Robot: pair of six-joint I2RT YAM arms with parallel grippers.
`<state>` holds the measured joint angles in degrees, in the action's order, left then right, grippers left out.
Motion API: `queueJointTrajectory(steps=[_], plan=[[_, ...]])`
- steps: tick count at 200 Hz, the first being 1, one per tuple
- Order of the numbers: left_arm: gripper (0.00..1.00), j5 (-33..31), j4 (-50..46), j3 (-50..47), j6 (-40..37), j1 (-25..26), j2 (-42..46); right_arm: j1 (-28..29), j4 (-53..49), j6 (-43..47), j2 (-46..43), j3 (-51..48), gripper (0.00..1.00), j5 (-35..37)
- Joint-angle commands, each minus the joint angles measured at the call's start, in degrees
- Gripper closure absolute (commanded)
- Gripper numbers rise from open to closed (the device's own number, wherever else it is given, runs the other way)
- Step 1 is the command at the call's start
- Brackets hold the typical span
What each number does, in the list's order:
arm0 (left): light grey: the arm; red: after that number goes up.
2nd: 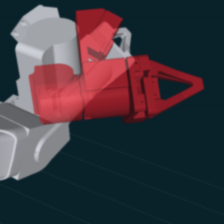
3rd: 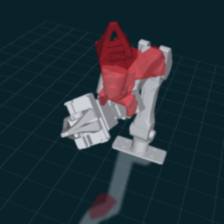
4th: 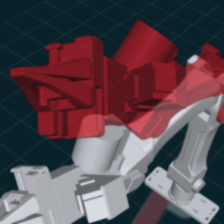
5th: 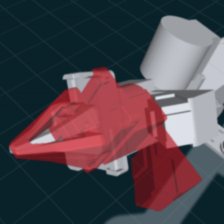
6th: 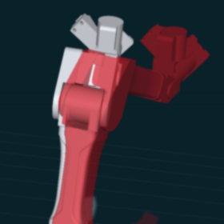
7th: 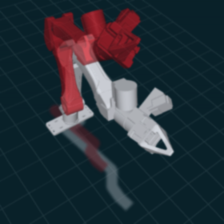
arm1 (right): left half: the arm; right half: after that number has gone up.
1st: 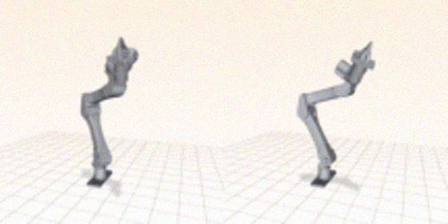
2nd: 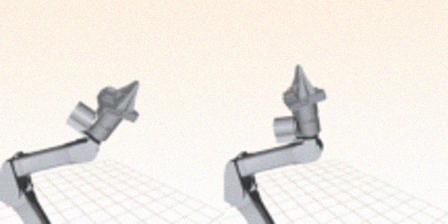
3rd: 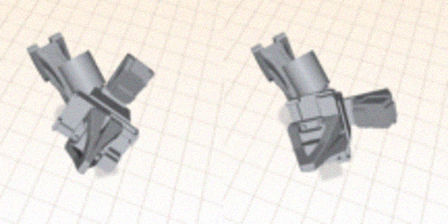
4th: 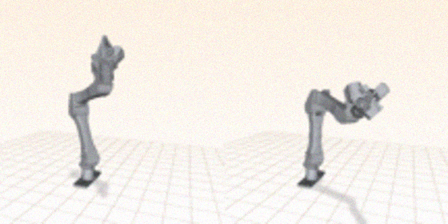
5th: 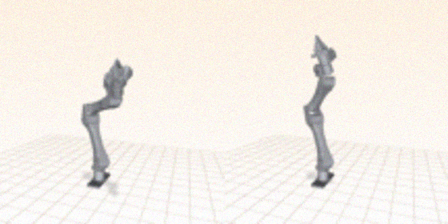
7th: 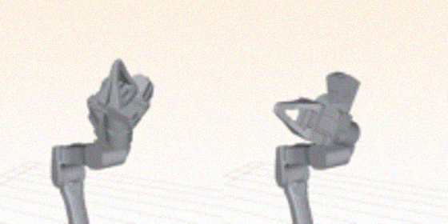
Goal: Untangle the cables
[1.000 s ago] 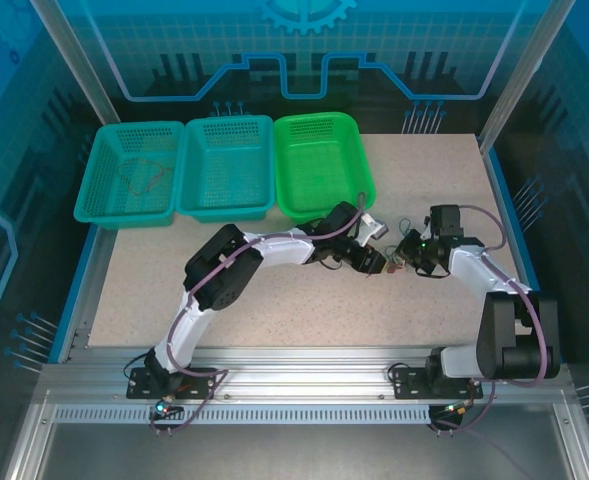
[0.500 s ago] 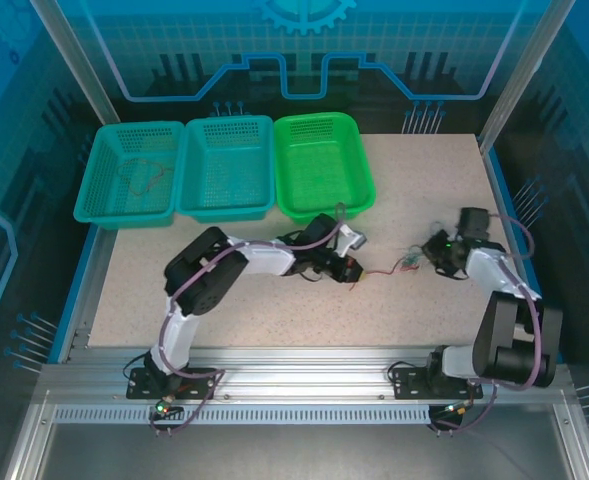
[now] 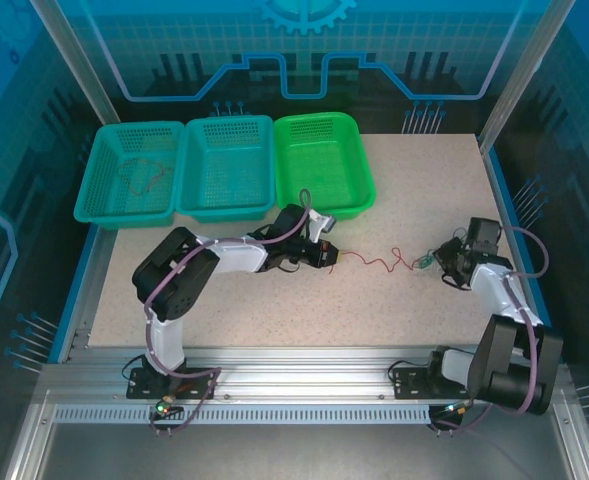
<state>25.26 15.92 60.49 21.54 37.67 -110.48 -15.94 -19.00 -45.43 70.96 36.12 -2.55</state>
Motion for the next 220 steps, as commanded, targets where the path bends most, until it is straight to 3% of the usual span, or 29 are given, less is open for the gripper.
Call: queueJointTrajectory(steps=[1, 24, 34, 50, 85, 103, 126, 144, 171, 206, 220], plan=[[1.0, -7.03, -5.95, 0.35, -4.04, -0.51, 3.29, -1.11, -2.44, 3.47, 0.98, -0.25, 1.0, 2.37], [1.0, -8.64, -3.59, -6.89, -3.1, -4.72, 8.91, -12.2, 0.0, -0.43, -4.04, -3.32, 1.0, -1.66], [1.0, -8.04, -2.51, -10.13, -1.61, -7.73, 11.3, -14.4, 0.2, -2.09, -5.97, -3.56, 1.0, -1.65], [1.0, -8.28, -3.19, -13.17, -2.29, -10.37, 14.21, -12.24, 0.1, -3.29, -9.37, -3.63, 1.0, 3.13], [1.0, -7.62, -1.55, -13.94, -1.51, -9.56, 14.68, 0.37, 0.67, -3.84, -8.54, -3.93, 1.0, 11.05], [1.0, -11.15, -2.62, -14.55, -2.37, -9.63, 16.06, -1.29, 0.74, -3.81, -8.48, -4.76, 1.0, 11.78], [1.0, -15.81, -6.32, -16.26, -4.19, -11.37, 19.96, -8.23, 1.16, -3.97, -10.51, -5.61, 1.0, 8.77], [1.0, -17.07, -8.46, -17.78, -4.39, -13.28, 22.28, -9.41, 0.85, -4.12, -11.78, -5.28, 1.0, 8.74], [1.0, -16.43, -7.78, -19.14, -3.57, -13.61, 23.45, -7.38, 2.89, -6.56, -10.74, -6.54, 1.0, 7.06], [1.0, -13.1, -4.6, -19.23, -2.88, -13.09, 23.65, 1.1, 5.57, -5.31, -3.56, -5.47, 1.0, 3.09], [1.0, -15.11, -7.21, -18.62, -5.12, -13.02, 24.41, 0.44, 3.79, -3.94, -2.15, -3.77, 1.0, 3.84]])
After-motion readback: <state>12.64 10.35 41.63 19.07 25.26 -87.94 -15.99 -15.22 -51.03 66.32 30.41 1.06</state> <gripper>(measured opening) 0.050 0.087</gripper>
